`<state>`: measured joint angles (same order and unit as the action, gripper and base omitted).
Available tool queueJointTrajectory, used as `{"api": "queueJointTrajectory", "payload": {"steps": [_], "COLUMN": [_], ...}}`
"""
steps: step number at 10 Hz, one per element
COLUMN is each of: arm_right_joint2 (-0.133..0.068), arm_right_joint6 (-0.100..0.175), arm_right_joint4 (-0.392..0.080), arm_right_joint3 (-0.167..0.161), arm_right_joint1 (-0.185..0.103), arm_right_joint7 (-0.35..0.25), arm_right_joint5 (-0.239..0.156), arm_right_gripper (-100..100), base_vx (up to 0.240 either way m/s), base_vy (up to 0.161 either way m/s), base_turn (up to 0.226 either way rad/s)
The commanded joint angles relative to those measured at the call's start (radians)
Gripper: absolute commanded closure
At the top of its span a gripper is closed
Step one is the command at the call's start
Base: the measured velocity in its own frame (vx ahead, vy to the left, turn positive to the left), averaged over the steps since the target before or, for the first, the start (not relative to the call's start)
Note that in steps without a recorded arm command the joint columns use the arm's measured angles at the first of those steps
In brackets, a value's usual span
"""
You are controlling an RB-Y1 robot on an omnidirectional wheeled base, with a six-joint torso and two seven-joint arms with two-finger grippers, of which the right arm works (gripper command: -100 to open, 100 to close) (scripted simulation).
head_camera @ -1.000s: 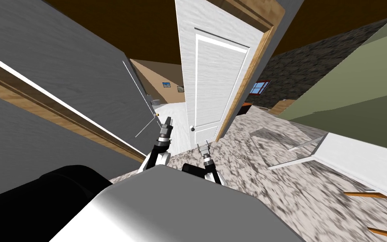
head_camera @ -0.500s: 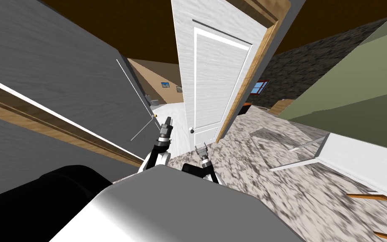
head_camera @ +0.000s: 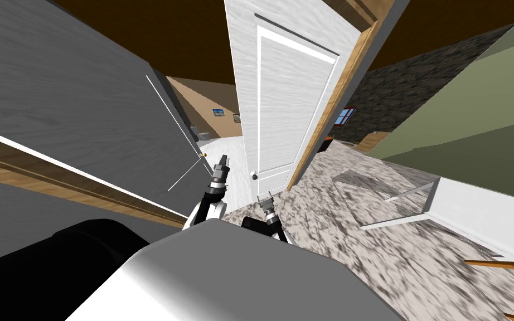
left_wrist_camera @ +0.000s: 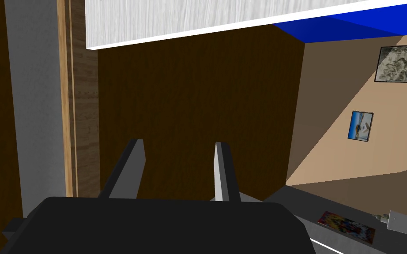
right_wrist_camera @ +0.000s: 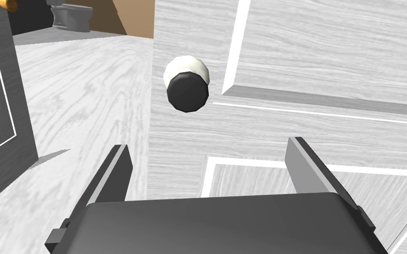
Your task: Push the door open
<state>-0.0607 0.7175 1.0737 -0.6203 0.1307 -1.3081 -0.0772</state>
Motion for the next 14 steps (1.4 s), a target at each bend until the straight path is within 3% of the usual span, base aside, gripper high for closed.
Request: {"api": "queueJointTrajectory", "payload": {"steps": [1, 7, 11, 14], "arm_right_joint2": [0.008, 0.031, 0.011, 0.012], "arm_right_joint6": [0.005, 0.019, 0.031, 0.044], "arm_right_joint4": [-0.038, -0.144, -0.147, -0.162], "arm_right_joint3": [-0.017, -0.068, -0.053, -0.048], "arm_right_joint1": [-0.011, -0.038, -0.045, -0.046], "arm_right_joint7": [-0.039, -0.15, -0.139, -0.139], "arm_right_joint5": [-0.004, -0.017, -0.019, -0.021], "arm_right_gripper": [-100, -100, -100, -100], "base_vx": [0.113, 0.122, 0.119, 0.199], "base_vy": [0.031, 0.03, 0.072, 0.167], "base_turn": [-0.028, -0.023, 0.017, 0.025]}}
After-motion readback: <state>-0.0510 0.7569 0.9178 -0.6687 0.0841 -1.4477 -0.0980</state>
